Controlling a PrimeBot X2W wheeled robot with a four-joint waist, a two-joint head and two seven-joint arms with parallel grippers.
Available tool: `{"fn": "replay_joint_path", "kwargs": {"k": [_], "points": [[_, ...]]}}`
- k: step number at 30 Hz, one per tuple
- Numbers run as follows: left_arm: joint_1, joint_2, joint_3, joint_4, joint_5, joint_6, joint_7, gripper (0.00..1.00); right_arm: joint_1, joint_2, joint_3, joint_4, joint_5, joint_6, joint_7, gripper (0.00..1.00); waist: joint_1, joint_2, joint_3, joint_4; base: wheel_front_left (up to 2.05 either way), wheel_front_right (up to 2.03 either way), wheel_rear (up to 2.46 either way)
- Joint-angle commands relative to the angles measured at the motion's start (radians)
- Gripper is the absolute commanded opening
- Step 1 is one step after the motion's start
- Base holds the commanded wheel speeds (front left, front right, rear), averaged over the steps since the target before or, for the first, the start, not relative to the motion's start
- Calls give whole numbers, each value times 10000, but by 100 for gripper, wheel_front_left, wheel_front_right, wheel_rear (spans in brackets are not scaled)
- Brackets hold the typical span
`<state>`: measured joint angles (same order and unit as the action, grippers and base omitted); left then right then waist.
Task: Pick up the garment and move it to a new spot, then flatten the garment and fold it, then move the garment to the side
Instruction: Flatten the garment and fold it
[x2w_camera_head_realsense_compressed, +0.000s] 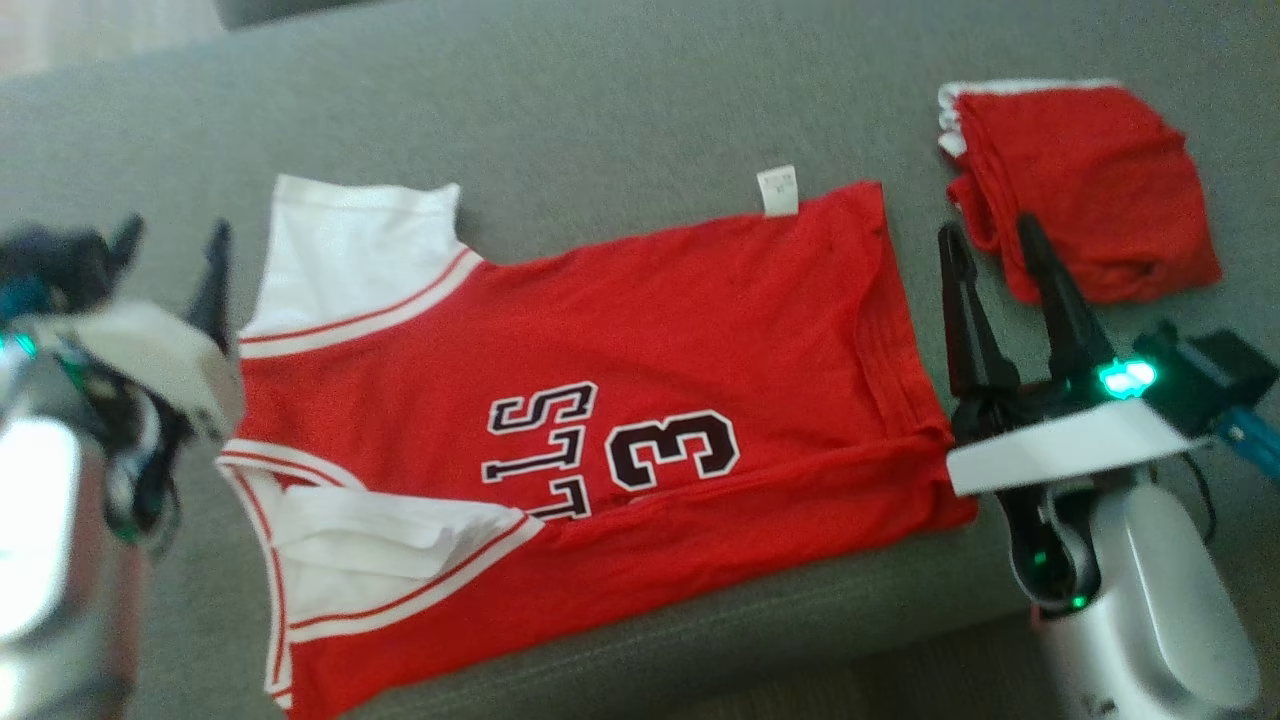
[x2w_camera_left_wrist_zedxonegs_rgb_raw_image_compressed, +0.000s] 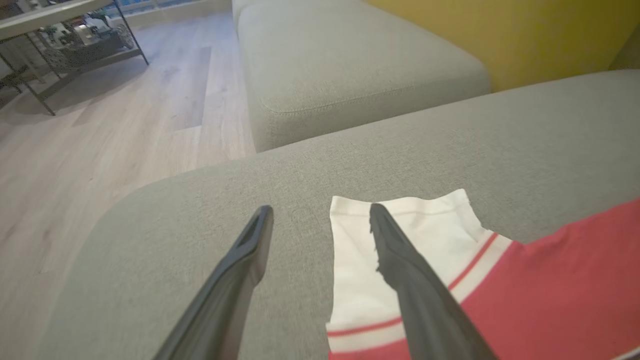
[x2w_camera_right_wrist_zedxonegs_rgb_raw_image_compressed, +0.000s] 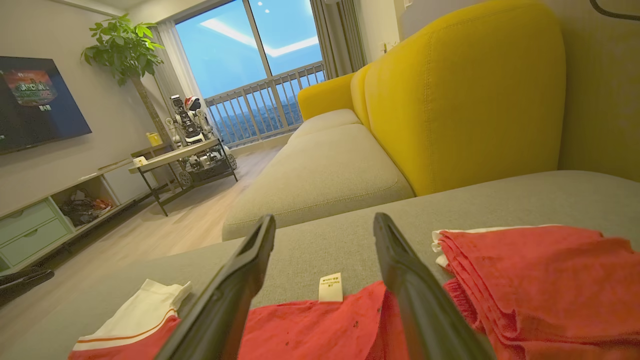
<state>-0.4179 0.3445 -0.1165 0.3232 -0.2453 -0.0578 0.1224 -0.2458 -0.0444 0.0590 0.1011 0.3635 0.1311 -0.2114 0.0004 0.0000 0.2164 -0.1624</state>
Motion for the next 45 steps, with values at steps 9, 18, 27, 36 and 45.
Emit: {"fn": "replay_joint_path", "kwargs": {"k": [9,18,27,36,45], "points": [[-2573,1413,-130,1567,-95,-563,1381,100,-1024,-59,757,-573,358,-4,-268,100,-4,0,1401,-925,0,0,0],[-3754,1872,-519,3084,-307,-687,1439,100,-1116,-59,943,-594,575,-4,-423,100,-4,0,1835,-1270,0,0,0],[-4444,1918,-1043,4265,-691,-721,1797,100,-1255,-59,968,-538,806,-4,-492,100,-4,0,2008,-1528,0,0,0],[-4522,1755,-1587,4514,-1215,-726,1743,0,-1234,-58,761,-476,777,-4,-501,100,-4,0,1931,-1442,0,0,0],[-3961,1066,-1513,3725,-1484,-429,-331,0,-1584,-58,374,401,-173,-4,31,100,-4,0,1232,-410,0,0,0]]}}
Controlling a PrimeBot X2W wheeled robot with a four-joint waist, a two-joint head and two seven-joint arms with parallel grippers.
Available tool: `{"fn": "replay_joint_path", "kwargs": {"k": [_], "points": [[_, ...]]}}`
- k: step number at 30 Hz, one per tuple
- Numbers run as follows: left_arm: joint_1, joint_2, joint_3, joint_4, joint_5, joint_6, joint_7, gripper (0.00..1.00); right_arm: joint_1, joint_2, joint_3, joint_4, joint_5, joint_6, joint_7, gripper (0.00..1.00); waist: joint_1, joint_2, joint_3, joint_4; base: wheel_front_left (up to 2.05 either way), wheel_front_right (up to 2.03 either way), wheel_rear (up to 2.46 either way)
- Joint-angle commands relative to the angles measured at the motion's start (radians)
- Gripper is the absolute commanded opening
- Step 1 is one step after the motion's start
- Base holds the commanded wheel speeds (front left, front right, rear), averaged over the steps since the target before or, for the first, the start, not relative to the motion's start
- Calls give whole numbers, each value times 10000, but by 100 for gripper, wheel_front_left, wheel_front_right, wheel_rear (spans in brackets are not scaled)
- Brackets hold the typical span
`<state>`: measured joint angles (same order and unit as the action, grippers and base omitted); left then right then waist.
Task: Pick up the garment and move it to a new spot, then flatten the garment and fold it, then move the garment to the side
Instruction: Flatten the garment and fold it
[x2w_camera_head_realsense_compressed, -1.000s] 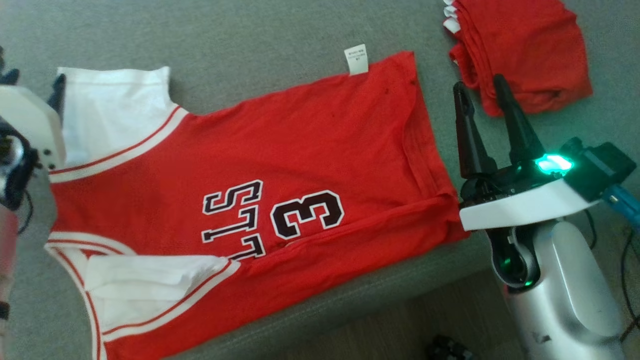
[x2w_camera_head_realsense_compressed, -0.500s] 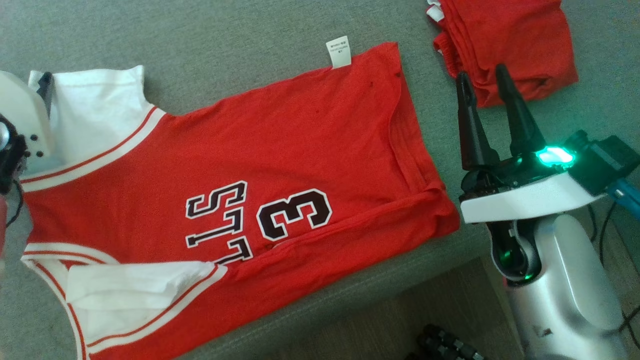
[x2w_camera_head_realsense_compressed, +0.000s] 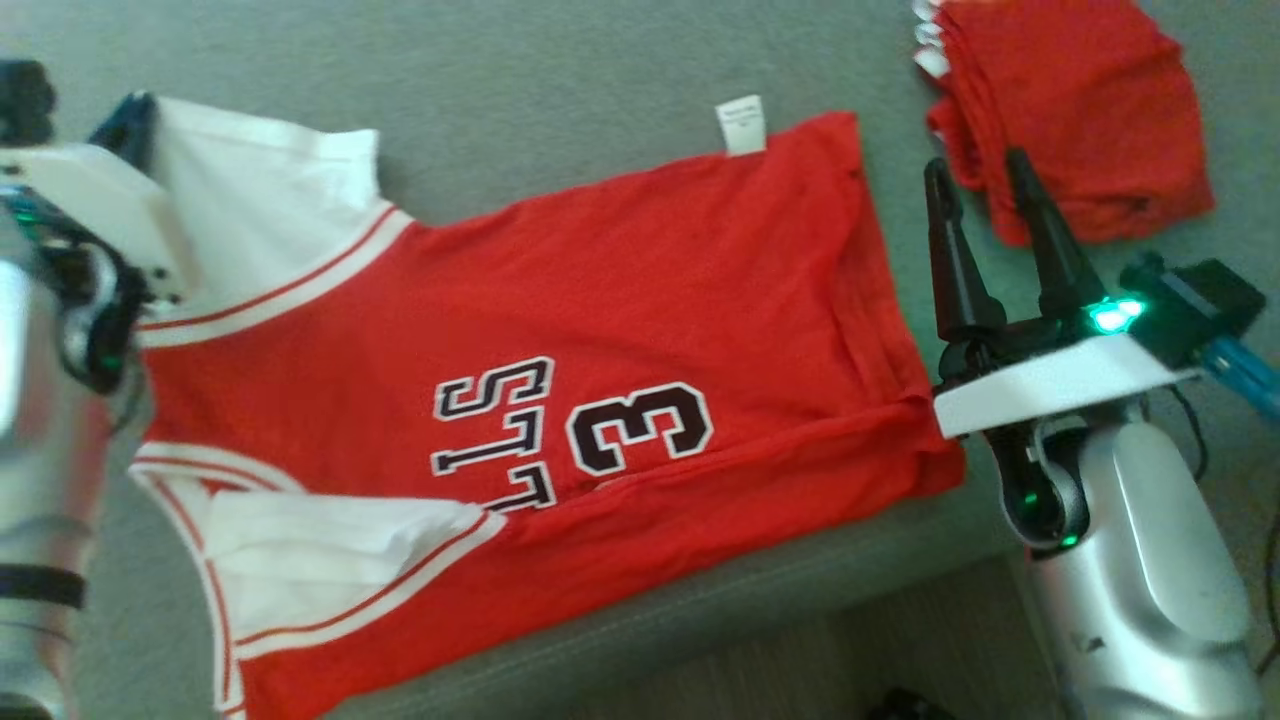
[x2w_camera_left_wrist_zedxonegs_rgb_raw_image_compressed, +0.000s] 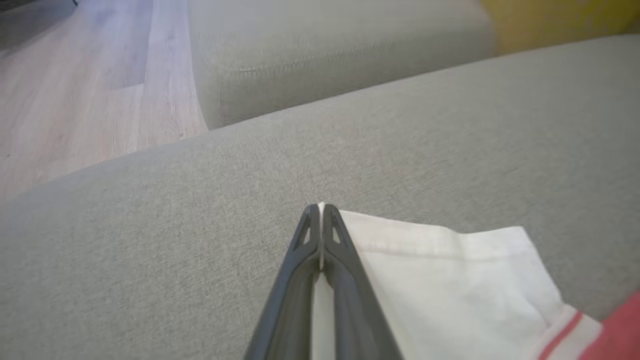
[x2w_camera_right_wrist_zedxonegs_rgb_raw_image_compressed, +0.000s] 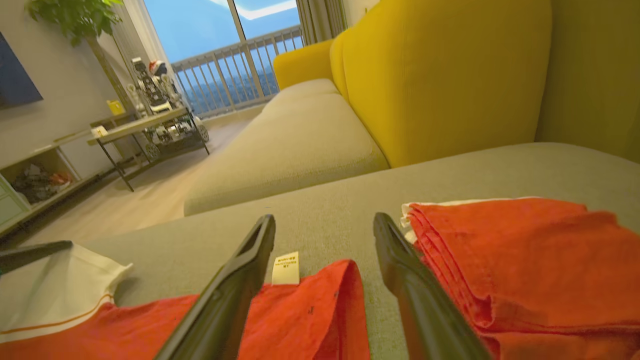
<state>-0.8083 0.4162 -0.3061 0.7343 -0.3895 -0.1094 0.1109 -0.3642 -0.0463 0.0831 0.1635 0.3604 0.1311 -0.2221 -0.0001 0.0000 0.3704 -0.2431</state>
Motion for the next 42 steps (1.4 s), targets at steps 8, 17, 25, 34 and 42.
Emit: {"fn": "replay_joint_path", "kwargs": {"k": [8,17,25,34,42], "points": [[1322,-539,426,-1914,-315,622,-1592,0,-1414,-263,-221,1013,-1530,-4,1657,100,1,0,-957,1726,0,0,0],[2532,-1009,235,-3579,-420,1043,-1865,0,-2180,-1940,2,3288,-1642,-4,2394,100,1,0,-1128,2622,0,0,0],[2878,-1044,29,-4479,-439,1157,-1623,0,-3044,-2585,764,4892,-1281,-4,2272,100,1,0,-883,2853,0,0,0],[2588,-978,-209,-4692,-322,1132,-1416,0,-4190,-2799,1977,6363,-834,-4,1926,100,1,0,-409,2826,0,0,0],[2534,-915,-350,-4831,-301,1147,-1323,0,-4931,-2871,2617,7821,-491,-4,1431,100,1,0,-218,2949,0,0,0]]}}
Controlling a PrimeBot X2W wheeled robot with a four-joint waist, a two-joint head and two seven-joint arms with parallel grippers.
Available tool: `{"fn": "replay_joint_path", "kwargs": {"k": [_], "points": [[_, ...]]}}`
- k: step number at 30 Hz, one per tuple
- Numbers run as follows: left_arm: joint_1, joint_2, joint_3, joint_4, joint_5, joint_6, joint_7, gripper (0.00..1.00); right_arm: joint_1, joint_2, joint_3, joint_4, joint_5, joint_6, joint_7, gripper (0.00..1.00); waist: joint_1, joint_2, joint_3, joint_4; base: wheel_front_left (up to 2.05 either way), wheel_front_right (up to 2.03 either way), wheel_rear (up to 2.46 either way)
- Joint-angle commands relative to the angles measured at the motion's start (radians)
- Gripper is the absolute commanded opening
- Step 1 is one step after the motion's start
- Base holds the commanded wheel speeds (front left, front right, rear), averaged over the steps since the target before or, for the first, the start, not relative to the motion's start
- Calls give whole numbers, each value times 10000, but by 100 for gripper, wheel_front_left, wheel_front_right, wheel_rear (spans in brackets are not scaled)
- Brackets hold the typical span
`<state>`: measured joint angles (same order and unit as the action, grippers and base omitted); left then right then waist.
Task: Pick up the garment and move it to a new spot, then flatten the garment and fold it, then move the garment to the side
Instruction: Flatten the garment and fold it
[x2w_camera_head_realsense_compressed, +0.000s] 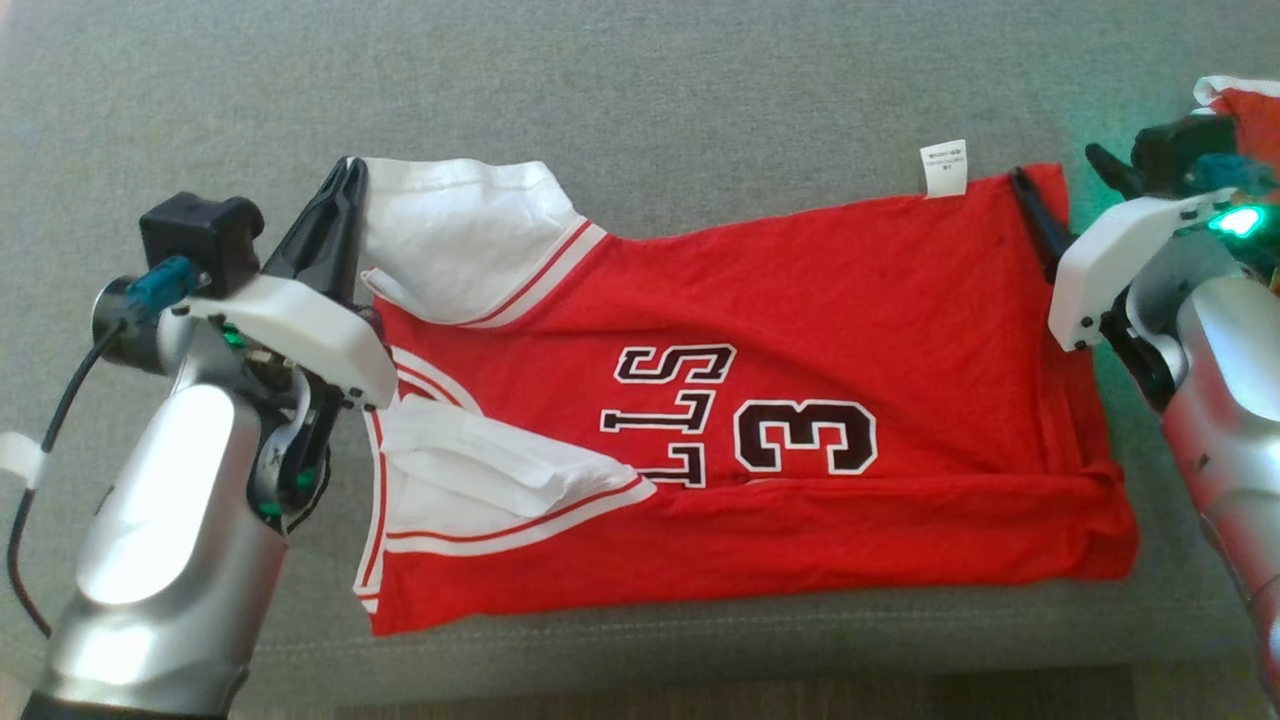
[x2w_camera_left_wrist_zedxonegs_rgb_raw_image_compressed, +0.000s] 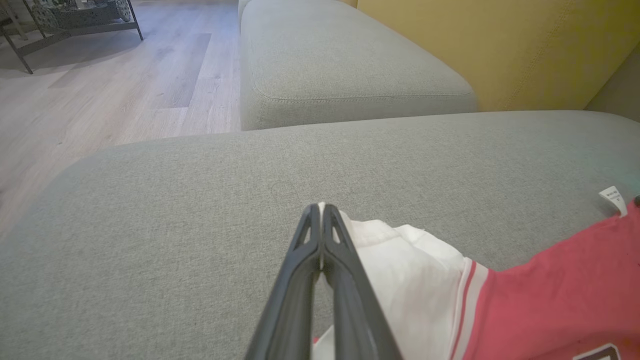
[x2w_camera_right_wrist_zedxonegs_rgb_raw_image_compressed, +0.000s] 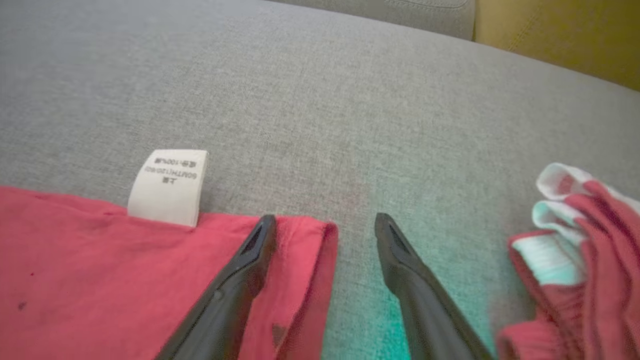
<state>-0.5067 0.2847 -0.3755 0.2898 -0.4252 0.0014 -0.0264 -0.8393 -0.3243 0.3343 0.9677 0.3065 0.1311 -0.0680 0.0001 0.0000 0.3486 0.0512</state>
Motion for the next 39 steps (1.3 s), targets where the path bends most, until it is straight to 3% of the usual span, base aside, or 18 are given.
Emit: {"fn": "replay_joint_path", "kwargs": {"k": [1,4,5,6,7,8,15,25,39], "points": [[-488,408,334,-399,55,44,63,0,-230,-70,160,-76,127,-4,-124,100,-1,0,6,18,0,0,0],[-500,430,308,-427,58,75,93,0,-347,-6,386,292,340,-4,-111,99,-1,0,11,42,0,0,0],[-503,436,301,-436,57,84,101,0,-384,2,462,378,400,-4,-147,80,-1,0,12,47,0,0,0],[-506,442,294,-443,54,92,109,0,-418,8,541,460,457,-4,-180,42,-1,0,13,53,0,0,0],[-509,448,288,-449,51,100,116,0,-450,15,626,529,512,-4,-212,13,-1,0,13,57,0,0,0],[-509,454,281,-454,48,110,125,0,-478,27,717,584,577,-4,-249,0,-1,0,12,60,0,0,0],[-481,516,267,-418,56,225,121,0,-698,-172,1078,1051,832,-4,-685,0,-1,0,-64,37,0,0,0],[-359,529,328,-123,12,363,-224,0,-881,-236,422,1901,745,-4,-1709,0,-1,0,-547,-179,0,0,0],[907,885,266,-158,-58,551,-424,0,574,-95,234,607,1159,-4,-1934,0,-1,0,-1772,-602,0,0,0]]}}
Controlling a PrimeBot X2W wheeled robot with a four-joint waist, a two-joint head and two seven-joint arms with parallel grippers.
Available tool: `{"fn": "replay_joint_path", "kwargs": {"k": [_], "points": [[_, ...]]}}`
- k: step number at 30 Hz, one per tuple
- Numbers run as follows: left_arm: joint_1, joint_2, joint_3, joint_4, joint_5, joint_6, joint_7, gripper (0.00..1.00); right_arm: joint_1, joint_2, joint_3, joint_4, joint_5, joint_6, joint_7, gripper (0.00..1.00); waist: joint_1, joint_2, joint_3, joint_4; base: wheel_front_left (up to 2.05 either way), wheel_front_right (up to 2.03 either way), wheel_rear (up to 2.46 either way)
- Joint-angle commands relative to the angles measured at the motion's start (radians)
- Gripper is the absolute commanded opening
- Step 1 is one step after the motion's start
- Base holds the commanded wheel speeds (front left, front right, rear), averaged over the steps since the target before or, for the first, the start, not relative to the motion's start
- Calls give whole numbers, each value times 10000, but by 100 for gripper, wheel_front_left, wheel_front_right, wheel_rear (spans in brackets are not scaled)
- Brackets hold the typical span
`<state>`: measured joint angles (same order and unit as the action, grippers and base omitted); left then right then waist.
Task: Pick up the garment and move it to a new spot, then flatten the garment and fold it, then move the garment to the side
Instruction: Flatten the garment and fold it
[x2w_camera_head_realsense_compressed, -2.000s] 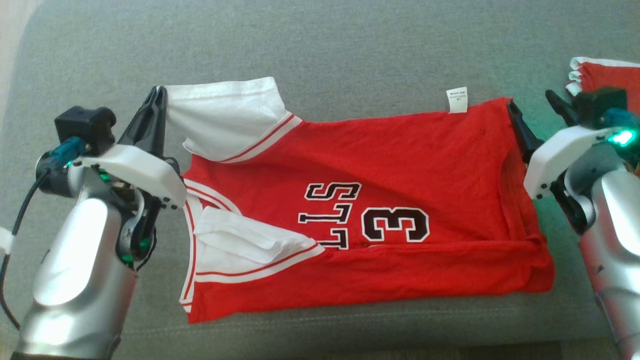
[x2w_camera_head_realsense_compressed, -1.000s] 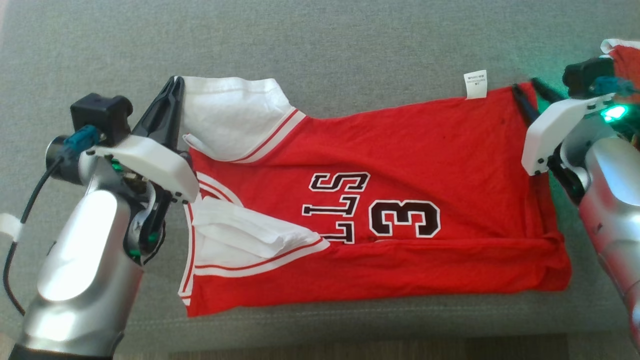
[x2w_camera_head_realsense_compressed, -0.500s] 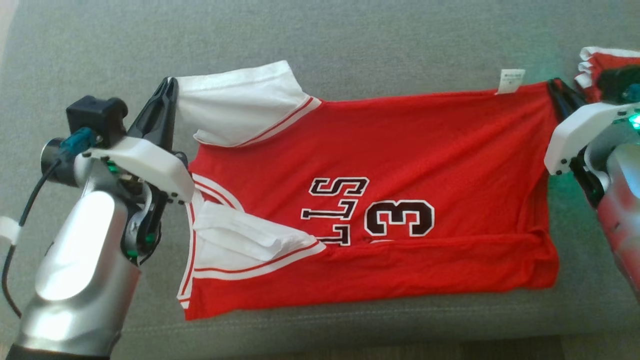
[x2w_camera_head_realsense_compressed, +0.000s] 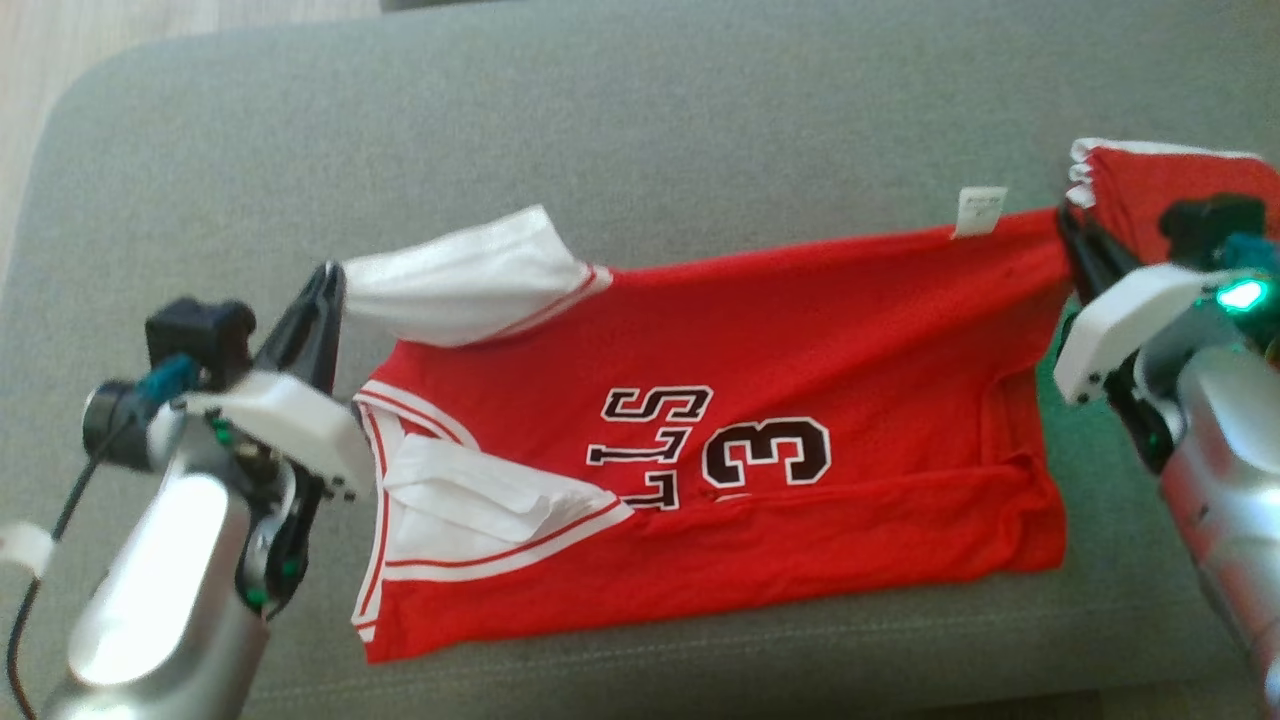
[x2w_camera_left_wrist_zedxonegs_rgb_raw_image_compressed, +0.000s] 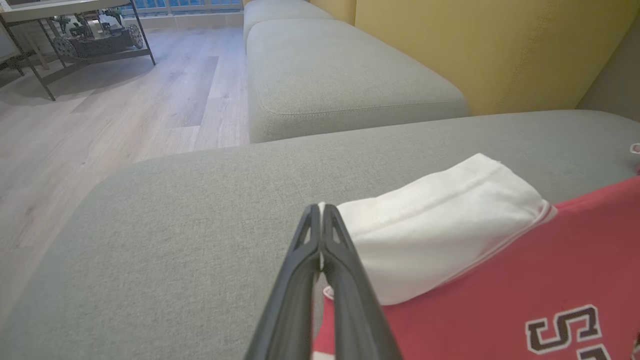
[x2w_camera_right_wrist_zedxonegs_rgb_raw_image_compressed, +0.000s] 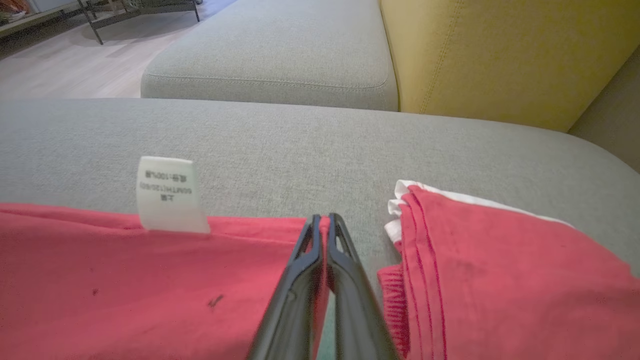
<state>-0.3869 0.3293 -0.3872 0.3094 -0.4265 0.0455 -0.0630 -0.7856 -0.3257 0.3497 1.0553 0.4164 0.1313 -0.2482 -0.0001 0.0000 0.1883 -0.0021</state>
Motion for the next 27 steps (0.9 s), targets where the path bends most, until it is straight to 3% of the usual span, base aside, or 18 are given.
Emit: {"fn": "replay_joint_path", "kwargs": {"k": [1,6,18,27], "points": [[-131,477,377,-438,-54,137,-52,0,199,-119,114,-415,114,-6,-132,0,1,0,-266,-85,0,0,0],[825,701,254,-944,32,361,12,0,1072,-395,310,-1143,487,-6,-43,0,1,0,-765,-155,0,0,0],[2983,1556,22,-2988,170,842,760,0,3331,-1394,627,-4101,1402,-6,1423,0,1,0,-1381,-215,0,0,0],[3894,1976,-265,-3640,150,859,1347,0,4605,-1790,267,-5821,1430,-6,2690,0,1,0,-1509,-210,0,0,0]]}}
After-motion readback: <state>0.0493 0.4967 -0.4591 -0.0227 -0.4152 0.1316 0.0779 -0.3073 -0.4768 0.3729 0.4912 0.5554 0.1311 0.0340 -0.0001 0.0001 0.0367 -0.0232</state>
